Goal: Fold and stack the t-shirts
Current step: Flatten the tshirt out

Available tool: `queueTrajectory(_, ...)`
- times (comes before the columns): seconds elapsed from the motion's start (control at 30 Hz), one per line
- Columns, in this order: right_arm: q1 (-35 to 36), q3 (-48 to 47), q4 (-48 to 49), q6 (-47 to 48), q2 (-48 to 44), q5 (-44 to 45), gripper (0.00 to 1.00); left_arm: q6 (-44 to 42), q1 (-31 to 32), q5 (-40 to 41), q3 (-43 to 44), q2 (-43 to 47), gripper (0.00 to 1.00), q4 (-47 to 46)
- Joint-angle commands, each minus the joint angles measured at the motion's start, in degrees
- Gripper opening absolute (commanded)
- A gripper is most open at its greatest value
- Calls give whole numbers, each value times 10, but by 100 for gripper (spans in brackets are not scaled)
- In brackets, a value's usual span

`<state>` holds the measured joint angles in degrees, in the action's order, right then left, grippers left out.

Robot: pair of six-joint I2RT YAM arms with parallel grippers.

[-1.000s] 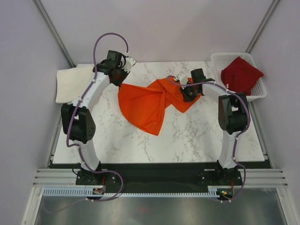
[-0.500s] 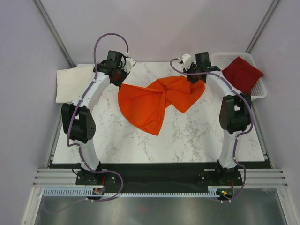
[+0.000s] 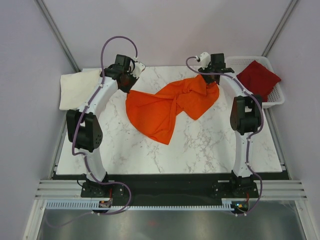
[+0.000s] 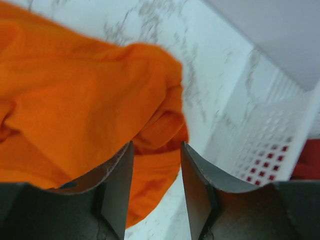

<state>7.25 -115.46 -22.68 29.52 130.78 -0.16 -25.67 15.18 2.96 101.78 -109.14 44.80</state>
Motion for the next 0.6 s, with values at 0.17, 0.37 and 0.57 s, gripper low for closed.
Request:
queueTrajectory(0.17,-26,163,-25,-51,-132,-148,42,0,0,7,17,2,2,-15)
queueTrajectory(0.37,-32,196,-30,-59,-117,-194,44,1,1,6,16,1,2,-14)
queueTrajectory(0.57,-41,175,-31,-64,-81,-231,45,-3,2,13,9,4,2,-12)
